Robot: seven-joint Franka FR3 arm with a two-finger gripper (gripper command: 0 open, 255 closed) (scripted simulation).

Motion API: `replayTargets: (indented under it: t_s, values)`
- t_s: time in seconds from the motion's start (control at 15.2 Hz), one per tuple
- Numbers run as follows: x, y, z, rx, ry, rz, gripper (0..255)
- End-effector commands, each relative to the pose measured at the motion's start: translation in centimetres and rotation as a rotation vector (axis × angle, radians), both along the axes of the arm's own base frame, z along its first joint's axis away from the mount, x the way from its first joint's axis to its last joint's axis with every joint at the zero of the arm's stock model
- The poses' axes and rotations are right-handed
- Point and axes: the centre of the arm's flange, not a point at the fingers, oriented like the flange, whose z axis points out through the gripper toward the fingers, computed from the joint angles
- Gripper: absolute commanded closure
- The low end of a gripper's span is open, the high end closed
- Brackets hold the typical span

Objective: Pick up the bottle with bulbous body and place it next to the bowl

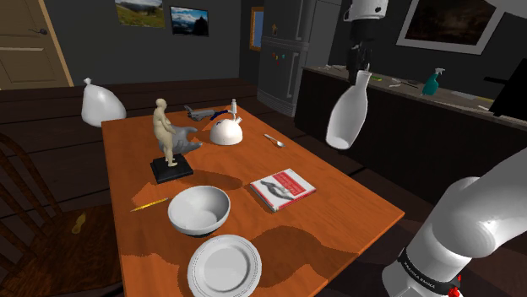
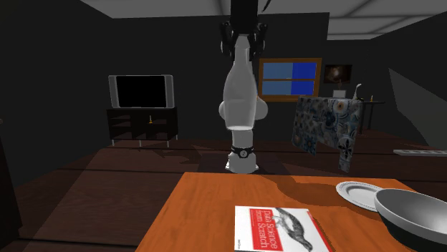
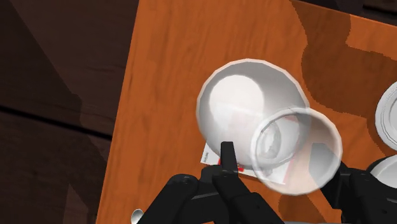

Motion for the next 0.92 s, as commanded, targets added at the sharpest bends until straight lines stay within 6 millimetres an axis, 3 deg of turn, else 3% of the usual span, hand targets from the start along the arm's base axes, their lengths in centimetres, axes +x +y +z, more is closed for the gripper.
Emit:
replayTargets:
  t_s: [0.0, 0.86]
  values:
    - [1.1, 2.5, -0.9, 0.0, -0.001, -0.001, 255]
    - [7.2, 17.5, -6.6, 0.0, -0.001, -0.001, 255]
